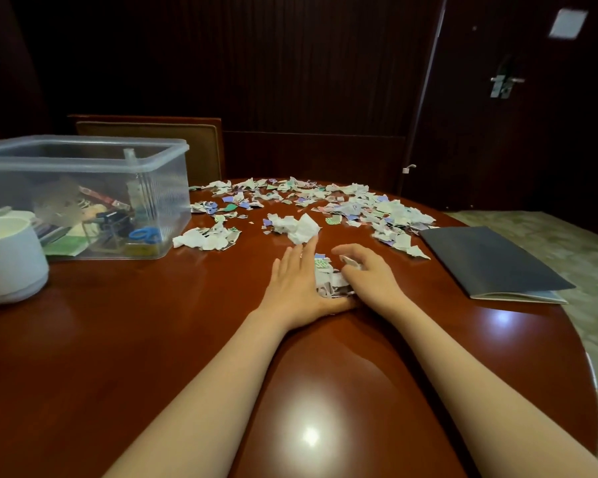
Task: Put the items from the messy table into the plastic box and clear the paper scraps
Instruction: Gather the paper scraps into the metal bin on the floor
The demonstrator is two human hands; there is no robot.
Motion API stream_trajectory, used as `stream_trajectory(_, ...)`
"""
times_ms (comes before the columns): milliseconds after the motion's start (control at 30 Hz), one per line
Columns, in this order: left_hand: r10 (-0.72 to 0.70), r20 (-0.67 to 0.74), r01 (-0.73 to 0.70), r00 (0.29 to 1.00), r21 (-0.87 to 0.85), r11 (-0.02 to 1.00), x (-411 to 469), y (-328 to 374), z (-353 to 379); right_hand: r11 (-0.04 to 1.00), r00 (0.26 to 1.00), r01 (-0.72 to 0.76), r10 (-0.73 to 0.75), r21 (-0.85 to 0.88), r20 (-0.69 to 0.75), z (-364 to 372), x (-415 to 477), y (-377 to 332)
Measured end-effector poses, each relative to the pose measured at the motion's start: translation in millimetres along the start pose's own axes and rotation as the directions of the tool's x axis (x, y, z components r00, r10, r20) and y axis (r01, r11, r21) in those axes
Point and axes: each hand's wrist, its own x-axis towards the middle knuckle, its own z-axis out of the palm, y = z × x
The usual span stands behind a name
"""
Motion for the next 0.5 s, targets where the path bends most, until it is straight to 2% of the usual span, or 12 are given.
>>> stream_trajectory(100,-0.098,-0.004,0.098,0.995,-0.035,0.995,2.8,-13.9,-9.4,0.999,1.0,-0.024,0.025,-0.028,0.019,0.8,3.1,2.8)
stream_trajectory(233,-0.212,-0.186,0.172,0.959,-0.212,0.962,13.5,-30.6,-21.1,0.985,0.993,-0.031,0.05,-0.171,0.11,10.9,10.3,0.3)
stream_trajectory(300,-0.287,-0.258,0.249,0.923,-0.17,0.953,21.4,-41.2,-23.6,0.95,0.984,0.001,0.055,-0.313,0.17,19.7,12.1,-4.5)
stream_trajectory(400,-0.378,-0.266,0.379,0.887,-0.048,0.924,31.6,-54.6,-27.2,0.845,0.959,0.079,0.081,-0.53,0.272,37.3,15.1,-11.3)
stream_trajectory(500,-0.382,-0.277,0.423,0.882,0.103,0.9,41.3,-68.8,-33.5,0.821,0.957,0.11,0.065,-0.56,0.283,54.4,22.9,-16.9)
